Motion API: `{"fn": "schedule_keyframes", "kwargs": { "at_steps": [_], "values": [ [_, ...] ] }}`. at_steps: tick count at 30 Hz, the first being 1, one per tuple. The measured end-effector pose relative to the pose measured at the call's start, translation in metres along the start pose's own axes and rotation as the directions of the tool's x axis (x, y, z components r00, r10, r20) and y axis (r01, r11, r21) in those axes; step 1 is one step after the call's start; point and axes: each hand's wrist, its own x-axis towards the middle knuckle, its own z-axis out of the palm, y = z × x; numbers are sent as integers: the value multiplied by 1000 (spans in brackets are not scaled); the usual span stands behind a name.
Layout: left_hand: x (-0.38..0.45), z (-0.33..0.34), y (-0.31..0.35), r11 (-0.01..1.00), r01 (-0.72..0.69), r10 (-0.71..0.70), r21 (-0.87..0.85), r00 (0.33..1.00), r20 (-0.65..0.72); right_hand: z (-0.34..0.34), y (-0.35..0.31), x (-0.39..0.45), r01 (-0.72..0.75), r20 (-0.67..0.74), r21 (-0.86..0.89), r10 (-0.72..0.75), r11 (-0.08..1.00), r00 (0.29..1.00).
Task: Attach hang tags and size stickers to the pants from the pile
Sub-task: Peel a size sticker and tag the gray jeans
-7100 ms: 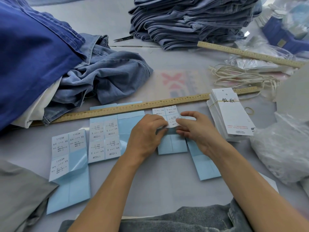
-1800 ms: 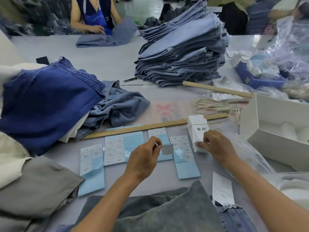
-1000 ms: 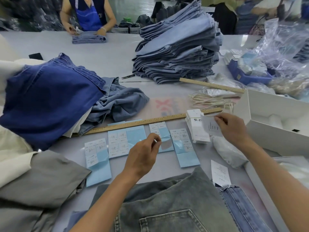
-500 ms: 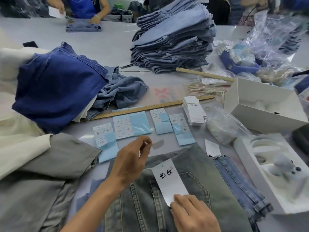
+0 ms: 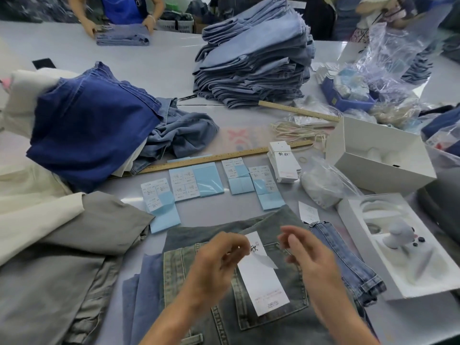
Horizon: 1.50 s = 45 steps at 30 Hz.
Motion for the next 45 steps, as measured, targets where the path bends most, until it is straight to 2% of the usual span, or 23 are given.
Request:
{"fn": "schedule_keyframes", "kwargs": {
  "at_steps": [2, 4, 6, 8, 10, 13, 17, 22, 32, 36, 40, 43, 45],
  "values": [
    [14, -9, -3, 966, 163, -128, -202, 976, 175, -6, -14, 18, -77, 172, 0, 76, 997, 982],
    [26, -22, -5, 898, 269, -147, -347, 929, 339, -7, -27, 26, -113, 374, -114, 148, 987, 915],
    [34, -31, -5, 819, 331, -116, -468, 895, 430, -2, -34, 27, -106, 530, -163, 177, 981, 829],
    [42, -32, -6, 723, 374, -64, -580, 873, 484, 6, -36, 22, -120, 603, -136, 178, 983, 777],
    [48, -30, -6, 625, 408, 3, -666, 851, 524, 12, -36, 18, -179, 629, -76, 187, 981, 755],
    [55, -24, -6, 557, 408, 93, -723, 835, 542, 15, -33, 13, -240, 634, -21, 199, 970, 747],
    [58, -17, -9, 509, 428, 114, -747, 826, 552, 12, -33, 9, -309, 642, 82, 187, 948, 743],
    [58, -11, -15, 504, 415, 122, -757, 834, 538, 7, -32, 7, -380, 679, 152, 183, 913, 711],
    [65, -12, -14, 505, 384, 168, -773, 835, 524, 14, -25, 5, -457, 706, 123, 245, 881, 664],
    [64, -12, -17, 492, 402, 173, -772, 824, 539, 16, -22, 8, -450, 688, 151, 233, 880, 688],
    [62, -11, -28, 498, 414, 149, -762, 825, 545, 16, -18, 9, -381, 643, 124, 219, 916, 734],
    [57, -12, -44, 543, 438, 2, -716, 852, 523, 8, -19, 13, -311, 551, 89, 213, 946, 807],
    [49, -15, -55, 537, 460, -117, -707, 871, 478, 1, -18, 17, -276, 474, 44, 223, 960, 852]
  ]
}}
